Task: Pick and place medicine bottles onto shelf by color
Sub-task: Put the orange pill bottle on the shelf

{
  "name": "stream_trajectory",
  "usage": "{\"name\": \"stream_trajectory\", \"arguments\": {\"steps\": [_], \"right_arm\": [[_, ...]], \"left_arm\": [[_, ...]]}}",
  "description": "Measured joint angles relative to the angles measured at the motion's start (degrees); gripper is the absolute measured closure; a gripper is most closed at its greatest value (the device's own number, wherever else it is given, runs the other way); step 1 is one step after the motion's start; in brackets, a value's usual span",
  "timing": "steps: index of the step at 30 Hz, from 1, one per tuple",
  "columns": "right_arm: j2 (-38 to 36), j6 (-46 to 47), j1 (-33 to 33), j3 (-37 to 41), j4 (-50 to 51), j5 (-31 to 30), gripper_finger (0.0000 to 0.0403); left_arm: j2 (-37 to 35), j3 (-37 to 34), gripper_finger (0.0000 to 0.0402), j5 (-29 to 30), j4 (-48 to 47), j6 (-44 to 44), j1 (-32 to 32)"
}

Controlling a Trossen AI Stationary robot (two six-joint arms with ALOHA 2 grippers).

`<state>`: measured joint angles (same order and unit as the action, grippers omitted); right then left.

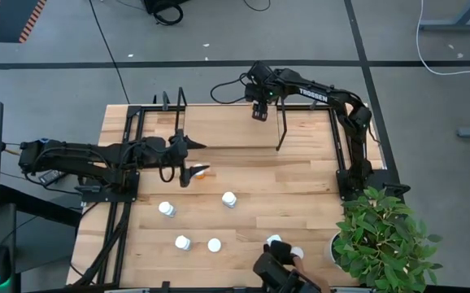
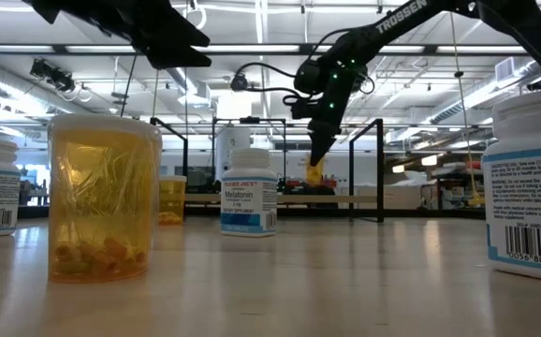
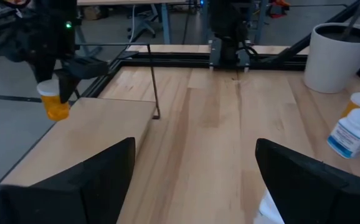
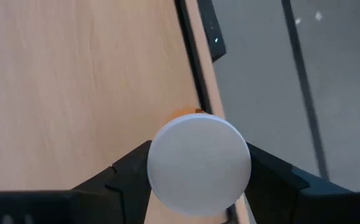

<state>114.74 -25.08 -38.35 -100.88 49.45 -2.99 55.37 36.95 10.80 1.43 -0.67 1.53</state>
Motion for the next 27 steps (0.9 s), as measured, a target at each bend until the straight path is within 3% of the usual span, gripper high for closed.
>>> {"name": "stream_trajectory", "arguments": {"steps": [10, 27], "right_arm": [[0.0, 5.7, 0.2, 0.0, 10.1, 1.2, 0.0175], [-0.1, 9.3, -1.4, 0.0, 8.6, 3.0, 0.0151]], "left_arm": [[0.0, 0.0, 0.0065, 0.1, 0.8, -1.5, -0.1], [0.0, 0.0, 0.0065, 0.1, 0.4, -1.5, -0.1]]}}
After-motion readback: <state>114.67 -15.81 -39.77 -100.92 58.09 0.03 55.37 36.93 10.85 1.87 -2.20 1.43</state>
